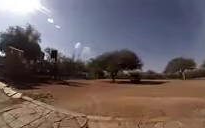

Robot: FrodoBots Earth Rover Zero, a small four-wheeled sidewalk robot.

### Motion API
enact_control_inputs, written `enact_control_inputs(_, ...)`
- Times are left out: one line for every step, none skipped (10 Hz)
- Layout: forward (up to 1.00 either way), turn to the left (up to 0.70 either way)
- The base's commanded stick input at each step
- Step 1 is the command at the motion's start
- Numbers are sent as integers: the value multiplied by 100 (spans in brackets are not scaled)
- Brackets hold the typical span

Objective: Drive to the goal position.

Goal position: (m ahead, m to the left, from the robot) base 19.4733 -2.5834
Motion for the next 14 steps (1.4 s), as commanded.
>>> enact_control_inputs(100, -27)
enact_control_inputs(100, -27)
enact_control_inputs(100, -27)
enact_control_inputs(100, -27)
enact_control_inputs(100, 0)
enact_control_inputs(100, 0)
enact_control_inputs(100, 0)
enact_control_inputs(100, 0)
enact_control_inputs(100, 0)
enact_control_inputs(100, 0)
enact_control_inputs(100, 0)
enact_control_inputs(100, 0)
enact_control_inputs(100, 0)
enact_control_inputs(100, 0)
